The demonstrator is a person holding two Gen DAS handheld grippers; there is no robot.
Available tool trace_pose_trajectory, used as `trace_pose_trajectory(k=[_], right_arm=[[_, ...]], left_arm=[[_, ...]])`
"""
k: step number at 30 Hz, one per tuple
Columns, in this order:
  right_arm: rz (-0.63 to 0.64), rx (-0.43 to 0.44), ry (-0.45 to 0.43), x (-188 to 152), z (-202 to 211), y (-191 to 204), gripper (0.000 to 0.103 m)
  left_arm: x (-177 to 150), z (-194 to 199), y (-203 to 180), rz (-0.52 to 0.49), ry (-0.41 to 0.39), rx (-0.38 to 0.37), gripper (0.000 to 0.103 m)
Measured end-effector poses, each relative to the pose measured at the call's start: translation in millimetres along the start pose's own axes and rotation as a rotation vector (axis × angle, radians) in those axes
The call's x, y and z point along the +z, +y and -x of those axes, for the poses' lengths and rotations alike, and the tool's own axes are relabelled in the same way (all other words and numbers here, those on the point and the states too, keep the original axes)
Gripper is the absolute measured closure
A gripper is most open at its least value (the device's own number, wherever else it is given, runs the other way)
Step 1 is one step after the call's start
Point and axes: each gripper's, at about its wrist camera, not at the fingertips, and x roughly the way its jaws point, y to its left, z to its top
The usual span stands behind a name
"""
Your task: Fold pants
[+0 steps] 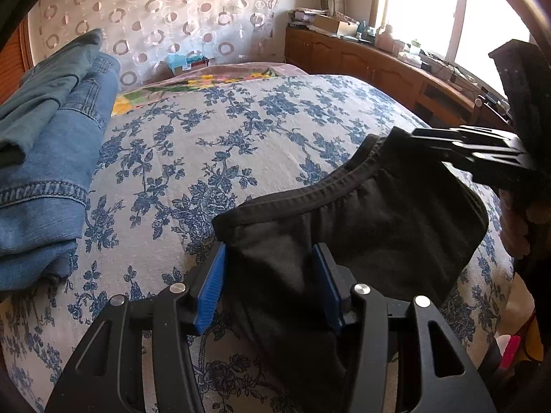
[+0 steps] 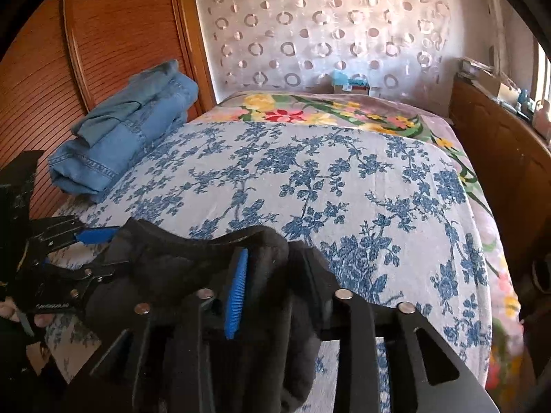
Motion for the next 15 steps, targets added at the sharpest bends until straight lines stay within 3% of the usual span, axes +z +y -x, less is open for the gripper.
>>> trace_pose_trajectory(k=[4, 15], right_arm=[[0.004, -0.037, -0.002, -10, 8, -2, 0.049], [-0.002, -0.047, 0.039, -19, 2, -9, 0.047]], left_arm=[[0, 0, 0, 0.002, 0.000, -0.003, 0.051], [2, 0, 0, -0.027, 0.027, -0.010, 0.051]])
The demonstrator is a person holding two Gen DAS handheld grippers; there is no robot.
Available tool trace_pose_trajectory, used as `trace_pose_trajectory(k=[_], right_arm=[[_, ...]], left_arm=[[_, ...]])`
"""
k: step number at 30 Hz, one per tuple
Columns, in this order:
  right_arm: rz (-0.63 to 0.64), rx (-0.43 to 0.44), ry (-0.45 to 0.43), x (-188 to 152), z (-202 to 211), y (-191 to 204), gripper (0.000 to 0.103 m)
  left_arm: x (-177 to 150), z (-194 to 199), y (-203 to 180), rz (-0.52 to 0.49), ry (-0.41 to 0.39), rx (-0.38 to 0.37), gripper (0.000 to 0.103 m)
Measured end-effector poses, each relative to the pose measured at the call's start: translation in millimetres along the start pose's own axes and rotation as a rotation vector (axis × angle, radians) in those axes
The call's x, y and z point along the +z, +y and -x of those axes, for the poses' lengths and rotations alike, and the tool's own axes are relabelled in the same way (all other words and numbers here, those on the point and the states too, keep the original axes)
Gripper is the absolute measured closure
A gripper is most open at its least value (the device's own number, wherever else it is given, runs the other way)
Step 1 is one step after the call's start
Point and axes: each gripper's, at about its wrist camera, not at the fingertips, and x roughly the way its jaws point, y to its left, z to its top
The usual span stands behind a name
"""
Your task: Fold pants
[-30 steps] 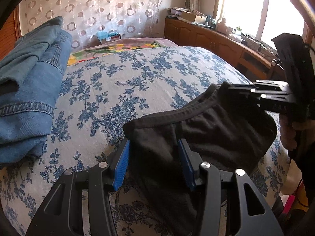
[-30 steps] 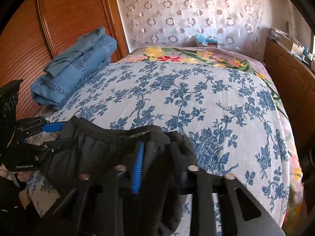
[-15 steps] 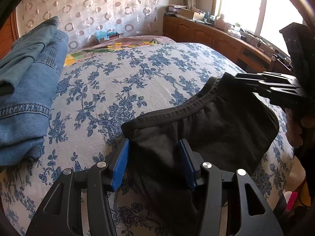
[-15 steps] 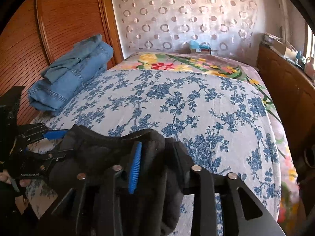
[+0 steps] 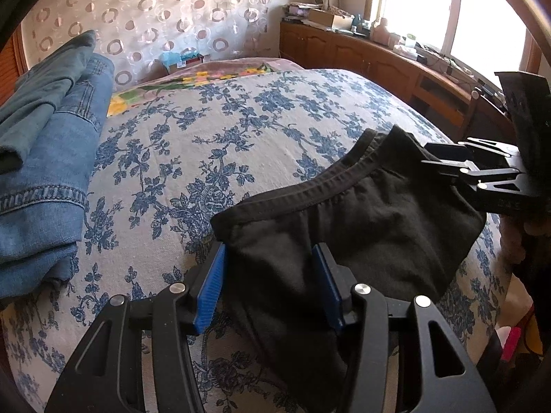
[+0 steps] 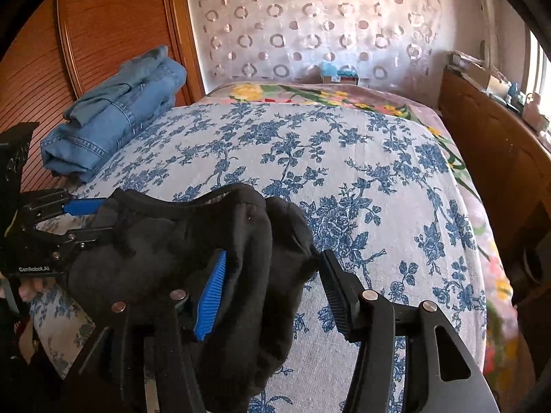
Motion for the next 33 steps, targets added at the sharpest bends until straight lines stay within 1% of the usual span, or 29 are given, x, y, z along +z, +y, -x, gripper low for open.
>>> trace_pose_trajectory(k=[3, 4, 5, 6, 7, 8, 10, 16, 20, 23, 25, 28, 31, 33], right_arm=[[0.002, -0.003, 0.002, 0, -1, 0, 0.047], [0.002, -0.003, 0.004, 0, -2, 0, 0.047], [0.000, -0.002, 0.005, 0, -2, 0, 0.046], [-0.003, 0.001, 0.006, 0, -3, -2, 0.046], [-0.006, 0.002, 0.007, 0, -3, -2, 0.045], [-0.006, 0.001, 0.008, 0, -3, -3, 0.044], [-0.005, 0.001, 0.009, 0, -3, -4, 0.044], [-0.002, -0.002, 0.016, 0, -5, -4, 0.042], [-0.003, -0.010, 0.020, 2, -8, -5, 0.037], [-0.002, -0.004, 0.041, 3, -14, -6, 0.034], [-0.009, 0.005, 0.059, 4, -18, -7, 0.032], [-0.008, 0.002, 0.060, 5, -19, -7, 0.031], [-0.008, 0.012, 0.058, 6, -19, -7, 0.031], [-0.010, 0.031, 0.058, 7, -19, -7, 0.031]], left_arm=[[-1, 0, 0, -0.009, 0.000, 0.000, 0.051], [-1, 0, 0, -0.013, -0.002, 0.000, 0.047], [-2, -1, -1, -0.017, -0.003, -0.017, 0.038], [-3, -2, -2, -0.018, -0.003, -0.050, 0.023], [-4, -2, -6, -0.029, -0.005, -0.053, 0.022], [-4, -3, -10, -0.046, -0.002, -0.029, 0.022], [-3, -4, -13, -0.048, 0.001, -0.012, 0.022], [-3, -4, -13, -0.049, 0.001, -0.009, 0.022], [-3, -4, -12, -0.048, 0.001, -0.009, 0.022], [-3, -4, -12, -0.049, 0.001, -0.007, 0.022], [-3, -3, -12, -0.057, 0.002, -0.006, 0.022], [-3, -3, -11, -0.054, 0.006, -0.006, 0.022], [-2, 1, -3, -0.023, 0.011, 0.002, 0.022], [-2, 5, 6, 0.002, -0.004, 0.009, 0.022]])
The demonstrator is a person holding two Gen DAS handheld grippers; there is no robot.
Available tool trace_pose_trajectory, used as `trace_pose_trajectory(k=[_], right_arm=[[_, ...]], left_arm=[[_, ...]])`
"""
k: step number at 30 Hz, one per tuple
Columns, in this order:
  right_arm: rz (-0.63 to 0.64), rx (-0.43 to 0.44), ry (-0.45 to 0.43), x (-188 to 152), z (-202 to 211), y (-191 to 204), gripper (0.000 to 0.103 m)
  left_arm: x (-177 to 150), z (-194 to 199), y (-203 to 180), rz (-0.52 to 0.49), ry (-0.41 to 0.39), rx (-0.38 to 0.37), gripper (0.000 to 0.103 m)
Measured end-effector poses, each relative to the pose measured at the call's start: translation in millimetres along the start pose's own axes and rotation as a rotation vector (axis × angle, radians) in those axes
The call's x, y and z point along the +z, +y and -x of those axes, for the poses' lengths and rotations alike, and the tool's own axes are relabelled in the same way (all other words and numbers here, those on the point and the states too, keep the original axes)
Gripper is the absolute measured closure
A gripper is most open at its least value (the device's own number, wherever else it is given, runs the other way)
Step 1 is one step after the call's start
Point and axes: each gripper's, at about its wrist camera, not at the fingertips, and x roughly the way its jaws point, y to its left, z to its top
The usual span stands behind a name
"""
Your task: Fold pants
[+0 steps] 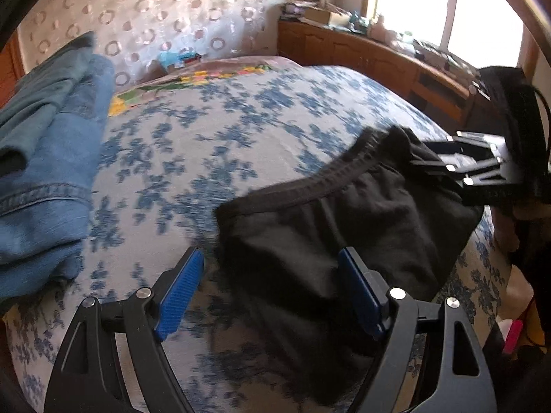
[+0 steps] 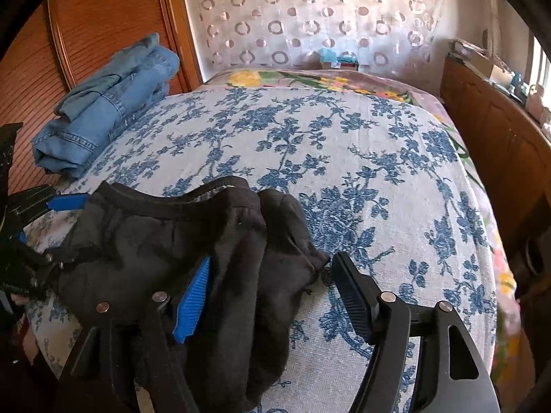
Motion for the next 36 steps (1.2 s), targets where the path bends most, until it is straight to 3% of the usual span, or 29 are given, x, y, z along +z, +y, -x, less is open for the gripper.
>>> trace_pose_trajectory(k=[3, 7, 9, 14, 19, 21, 28, 36], right_arm=[[-0.002, 0.016, 0.000, 1, -1, 1, 0.038], [-0.019, 0.038, 0.003, 3, -2, -1, 0.049], [-0.028, 0.065, 0.008, 3, -2, -2, 0.059], [-0.003, 0.068, 0.003, 3, -5, 3, 0.073], [-0.003, 0.077, -0.003, 2, -6, 3, 0.076], [-0.004, 0.091, -0.001, 3, -9, 3, 0.082], [0.024, 0.094, -0.026, 9, -2, 10, 0.089], [0.060, 0.069, -0.129, 24, 28, 18, 0.090]], left_arm=[[2, 3, 14, 0.050, -0.009, -0.003, 0.024], [4, 2, 22, 0.083, -0.006, -0.039, 0.041], [4, 0, 23, 0.090, 0.000, -0.047, 0.047], [-2, -5, 18, 0.093, 0.012, -0.047, 0.054], [-8, -2, 14, 0.102, -0.011, -0.054, 0.054], [-6, -3, 16, 0.112, -0.017, -0.081, 0.055], [1, -9, 18, 0.151, 0.001, -0.162, 0.090], [9, 37, 9, 0.123, -0.104, -0.151, 0.092]])
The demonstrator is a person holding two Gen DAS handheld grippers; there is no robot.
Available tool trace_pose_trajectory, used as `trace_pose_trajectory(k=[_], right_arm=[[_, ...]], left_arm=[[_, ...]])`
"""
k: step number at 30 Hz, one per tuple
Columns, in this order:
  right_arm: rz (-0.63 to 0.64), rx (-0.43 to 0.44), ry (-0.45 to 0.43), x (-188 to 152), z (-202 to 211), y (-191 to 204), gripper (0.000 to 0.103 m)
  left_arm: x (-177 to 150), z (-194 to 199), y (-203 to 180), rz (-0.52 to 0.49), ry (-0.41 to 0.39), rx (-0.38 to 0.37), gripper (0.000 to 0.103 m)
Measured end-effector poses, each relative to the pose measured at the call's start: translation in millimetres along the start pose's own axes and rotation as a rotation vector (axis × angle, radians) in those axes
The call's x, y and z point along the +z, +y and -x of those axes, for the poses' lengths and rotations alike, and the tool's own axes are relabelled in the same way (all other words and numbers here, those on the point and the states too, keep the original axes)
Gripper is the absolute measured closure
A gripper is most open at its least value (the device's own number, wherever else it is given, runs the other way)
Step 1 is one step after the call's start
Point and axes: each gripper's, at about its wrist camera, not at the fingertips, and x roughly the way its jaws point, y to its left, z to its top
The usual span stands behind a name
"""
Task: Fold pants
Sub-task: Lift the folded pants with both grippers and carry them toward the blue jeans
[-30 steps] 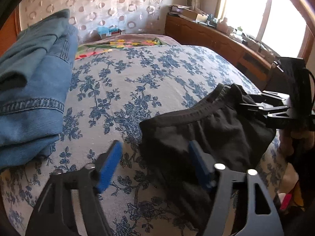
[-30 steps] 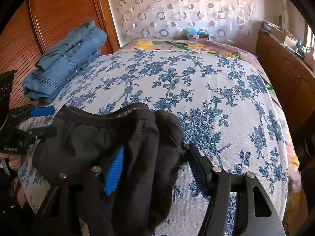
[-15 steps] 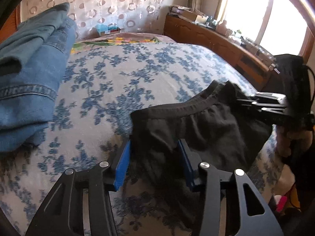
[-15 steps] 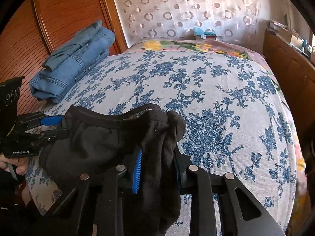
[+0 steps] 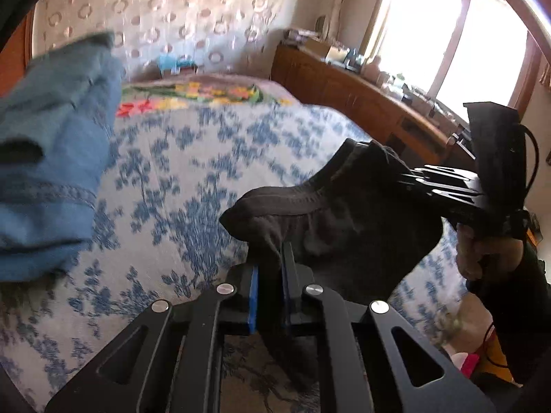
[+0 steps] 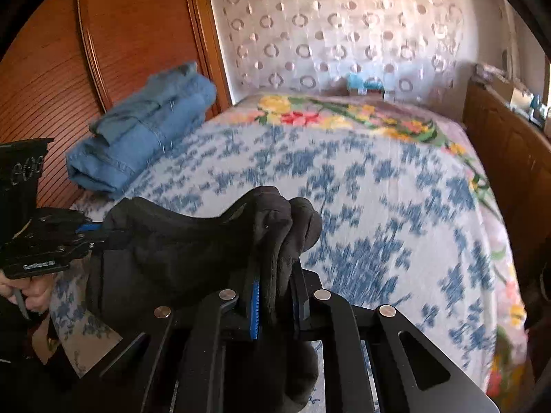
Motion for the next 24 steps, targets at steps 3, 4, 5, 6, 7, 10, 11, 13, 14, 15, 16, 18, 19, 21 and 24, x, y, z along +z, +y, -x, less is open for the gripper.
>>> trace_pose_trajectory(k=[3, 4, 5, 6, 7, 10, 11, 13, 14, 15, 16, 18, 19, 21, 24], right_arm=[[0.017, 0.004, -0.041, 9, 15, 4, 0.090], [0.022, 0.006, -0.055, 13, 21, 6, 0.090], [0.028, 0.007, -0.068, 16, 26, 8, 0.090], [0.034, 0.010, -0.079, 17, 30, 10, 0.090], [0.042, 0.010, -0.091, 20, 35, 12, 0.090], [0.066, 0.010, -0.124, 26, 45, 21, 0.090], [0.070, 0.012, -0.131, 27, 47, 23, 0.090], [0.076, 0.017, -0.146, 28, 51, 25, 0.090], [0.079, 0.021, -0.150, 30, 52, 25, 0.090], [0.084, 0.023, -0.153, 32, 52, 26, 0.090], [0.088, 0.023, -0.155, 34, 51, 27, 0.090], [0.101, 0.023, -0.162, 37, 48, 30, 0.090], [0.105, 0.024, -0.164, 38, 45, 30, 0.090], [0.114, 0.026, -0.167, 41, 40, 30, 0.090], [0.129, 0.030, -0.173, 46, 35, 29, 0.090]], left_arm=[[7, 19, -4, -0.011, -0.039, 0.003, 0.092], [10, 28, -6, -0.020, -0.058, 0.010, 0.092], [12, 33, -7, -0.025, -0.071, 0.018, 0.092], [14, 39, -8, -0.031, -0.086, 0.025, 0.092], [17, 45, -9, -0.036, -0.099, 0.030, 0.092], [21, 58, -10, -0.046, -0.130, 0.050, 0.092], [21, 61, -10, -0.048, -0.137, 0.056, 0.092], [25, 66, -9, -0.051, -0.148, 0.069, 0.092], [25, 66, -8, -0.055, -0.151, 0.077, 0.092], [26, 68, -8, -0.059, -0.157, 0.086, 0.092], [26, 71, -7, -0.061, -0.164, 0.094, 0.092], [27, 75, -6, -0.060, -0.172, 0.101, 0.092], [27, 77, -5, -0.059, -0.179, 0.106, 0.092], [27, 80, -2, -0.060, -0.186, 0.114, 0.092], [29, 83, 4, -0.056, -0.199, 0.124, 0.092]])
